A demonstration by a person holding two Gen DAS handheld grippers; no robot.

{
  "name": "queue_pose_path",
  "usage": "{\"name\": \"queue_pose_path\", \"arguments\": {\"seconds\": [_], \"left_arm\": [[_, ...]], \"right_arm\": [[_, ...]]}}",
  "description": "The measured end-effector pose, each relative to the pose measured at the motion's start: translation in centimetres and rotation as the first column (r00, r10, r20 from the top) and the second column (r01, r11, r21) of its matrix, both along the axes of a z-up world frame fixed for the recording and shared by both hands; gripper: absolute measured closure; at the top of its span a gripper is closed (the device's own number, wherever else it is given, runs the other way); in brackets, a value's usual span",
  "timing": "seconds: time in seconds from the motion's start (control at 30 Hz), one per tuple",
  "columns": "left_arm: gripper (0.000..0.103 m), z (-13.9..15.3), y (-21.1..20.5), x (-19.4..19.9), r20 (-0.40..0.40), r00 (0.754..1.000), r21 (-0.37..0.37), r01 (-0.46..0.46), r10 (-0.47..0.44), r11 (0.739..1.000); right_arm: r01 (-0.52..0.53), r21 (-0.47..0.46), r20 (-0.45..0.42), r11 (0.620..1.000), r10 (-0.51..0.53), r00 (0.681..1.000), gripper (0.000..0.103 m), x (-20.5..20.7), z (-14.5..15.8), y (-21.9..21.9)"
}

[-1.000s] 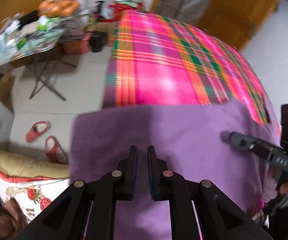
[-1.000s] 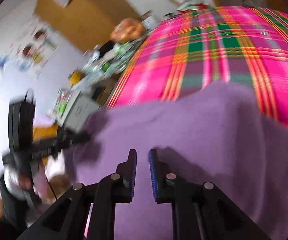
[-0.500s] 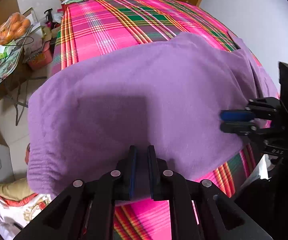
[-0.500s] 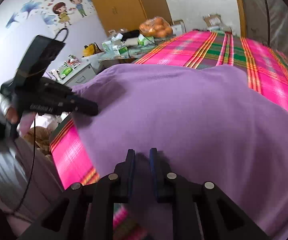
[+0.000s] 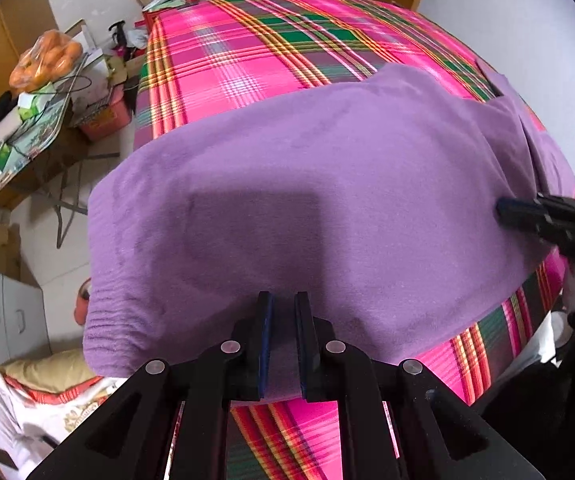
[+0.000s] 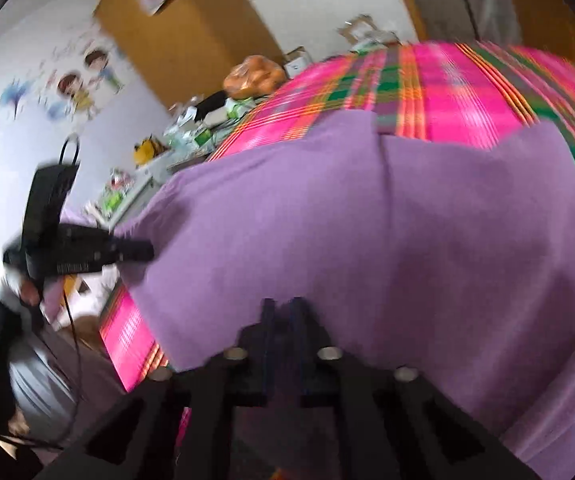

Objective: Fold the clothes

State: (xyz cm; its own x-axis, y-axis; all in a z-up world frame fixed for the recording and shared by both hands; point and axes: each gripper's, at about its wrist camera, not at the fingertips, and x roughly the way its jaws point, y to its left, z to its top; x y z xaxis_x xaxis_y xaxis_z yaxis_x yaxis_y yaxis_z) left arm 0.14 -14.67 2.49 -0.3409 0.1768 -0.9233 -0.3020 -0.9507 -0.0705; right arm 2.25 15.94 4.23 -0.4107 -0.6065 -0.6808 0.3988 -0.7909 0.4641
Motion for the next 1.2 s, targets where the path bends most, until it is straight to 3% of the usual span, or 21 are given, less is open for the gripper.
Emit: {"name": "queue_pose_path", "arguments": {"seconds": [0.2, 0.33, 0.47, 0.57, 0.7, 0.77, 0.9, 0.93, 1.03, 1.2], "left_arm": [[0.092, 1.0, -0.6, -0.7, -0.045, 0.998, 0.035, -0.044, 0.045, 0.998], [0.092, 1.5, -2.2, -1.6, -0.062, 0.989, 0.056, -0.129, 0.133, 0.990], [0.092, -0.2, -5.0, -2.4, 0.046, 0.965, 0.102, -0.261, 0.257, 0.960], [0.092, -0.1, -6.4, -2.4, 0.068, 0.949, 0.186, -0.316, 0.308, 0.930], [0.092, 0.1, -5.4, -2.5, 0.053, 0.957, 0.183, -0.291, 0.286, 0.939], [0.092, 0.3, -4.2, -2.8, 0.044, 0.966, 0.183, -0.257, 0.254, 0.949], [0.092, 0.7, -1.7, -3.4, 0.026, 0.982, 0.182, -0.189, 0.188, 0.965], [0.092, 0.8, -1.1, -3.5, 0.022, 0.985, 0.182, -0.172, 0.171, 0.968], [0.092, 1.1, 0.9, -4.1, 0.009, 0.993, 0.175, -0.115, 0.115, 0.978], [0.092, 1.0, 4.0, -5.5, 0.014, 1.000, 0.137, -0.026, 0.024, 0.990]], "right_arm": [[0.018, 0.022, -0.058, 1.000, -0.017, 0.998, 0.095, -0.2, 1.4, 0.5], [-0.028, 0.017, -0.016, 0.999, 0.028, 0.999, 0.095, -0.6, 0.0, -0.8], [-0.060, -0.004, -0.005, 0.998, 0.060, 0.998, 0.094, -0.5, 0.1, -0.9], [-0.035, -0.043, 0.005, 0.998, 0.035, 0.999, 0.094, -0.6, -0.1, -0.2], [-0.041, -0.047, 0.030, 0.998, 0.042, 0.999, 0.097, -0.9, -0.4, 0.1], [-0.046, -0.023, -0.003, 0.999, 0.046, 0.999, 0.095, -0.7, 0.4, 0.5], [0.094, -0.033, -0.074, 0.995, -0.097, 0.993, 0.093, -1.1, 2.6, 4.2], [0.148, -0.031, -0.084, 0.988, -0.150, 0.985, 0.088, -1.3, 2.9, 5.4], [0.344, 0.029, -0.111, 0.939, -0.339, 0.934, 0.066, -1.9, 3.8, 9.7], [0.546, 0.138, -0.113, 0.826, -0.534, 0.838, 0.063, -2.6, 3.5, 15.0]]}}
